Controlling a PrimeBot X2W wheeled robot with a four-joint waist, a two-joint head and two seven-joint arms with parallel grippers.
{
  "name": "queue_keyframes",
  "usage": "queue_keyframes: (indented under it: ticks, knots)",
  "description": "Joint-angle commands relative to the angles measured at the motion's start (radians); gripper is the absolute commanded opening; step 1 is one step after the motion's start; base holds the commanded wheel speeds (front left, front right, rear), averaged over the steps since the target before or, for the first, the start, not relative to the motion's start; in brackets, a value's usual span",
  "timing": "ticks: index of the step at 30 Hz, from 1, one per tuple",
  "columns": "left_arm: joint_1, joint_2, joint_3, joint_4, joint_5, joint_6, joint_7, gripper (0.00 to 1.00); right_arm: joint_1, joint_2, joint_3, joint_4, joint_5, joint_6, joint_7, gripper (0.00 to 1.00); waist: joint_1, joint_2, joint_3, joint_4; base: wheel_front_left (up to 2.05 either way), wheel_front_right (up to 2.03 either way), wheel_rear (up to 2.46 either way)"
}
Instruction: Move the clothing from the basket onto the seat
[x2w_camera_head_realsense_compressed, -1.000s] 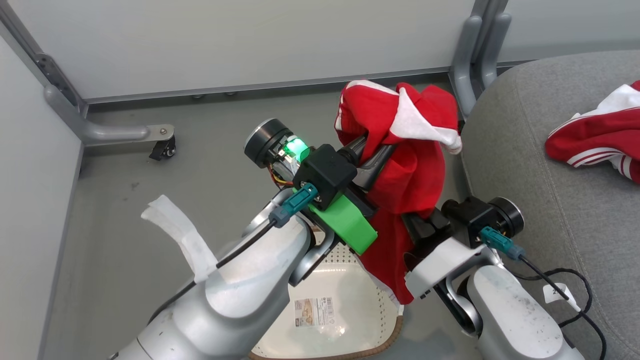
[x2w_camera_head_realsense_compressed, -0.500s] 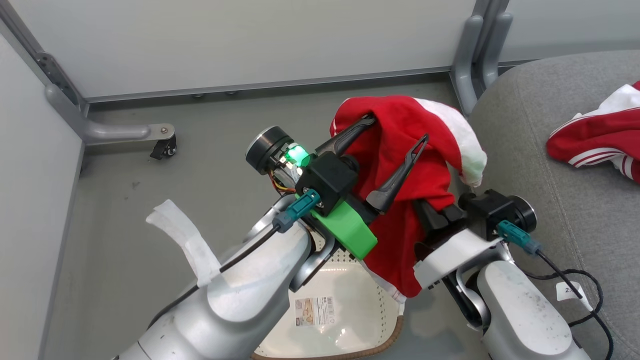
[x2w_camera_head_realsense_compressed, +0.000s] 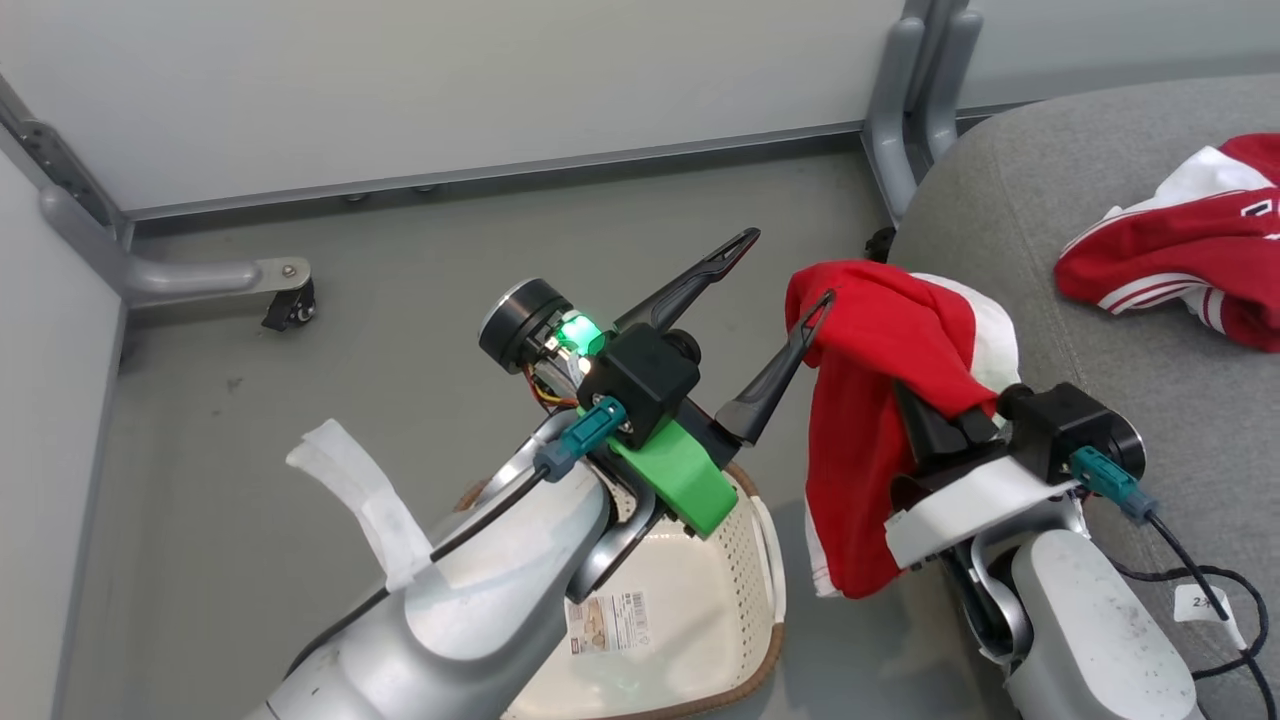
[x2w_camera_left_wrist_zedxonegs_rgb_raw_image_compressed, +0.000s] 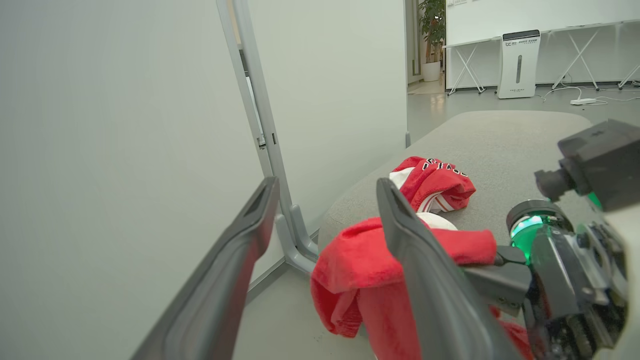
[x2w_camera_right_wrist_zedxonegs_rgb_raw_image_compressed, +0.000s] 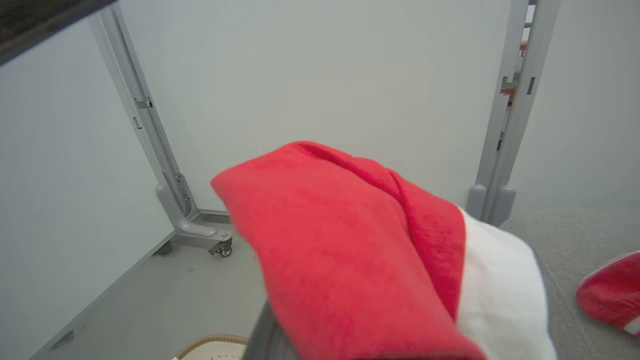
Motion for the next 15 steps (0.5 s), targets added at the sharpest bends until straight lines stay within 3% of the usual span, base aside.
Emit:
queue_keyframes:
  ticks: [1,15]
  knots:
    - [0.015,0.008,-0.003,0.000,-0.005,0.001,-0.005,1.00,0.018,0.001,-0.015,-0.012,-0.005,-0.001,-0.003,0.00,0.0000,0.0089,0.005,-0.030,0.00,0.00,0.00]
    - [0.027,0.008,-0.038,0.005,-0.006,0.000,-0.001,1.00,0.104,0.006,-0.136,-0.103,-0.043,-0.001,-0.003,0.00,0.0000,0.0089,0.027,-0.189,0.00,0.00,0.00]
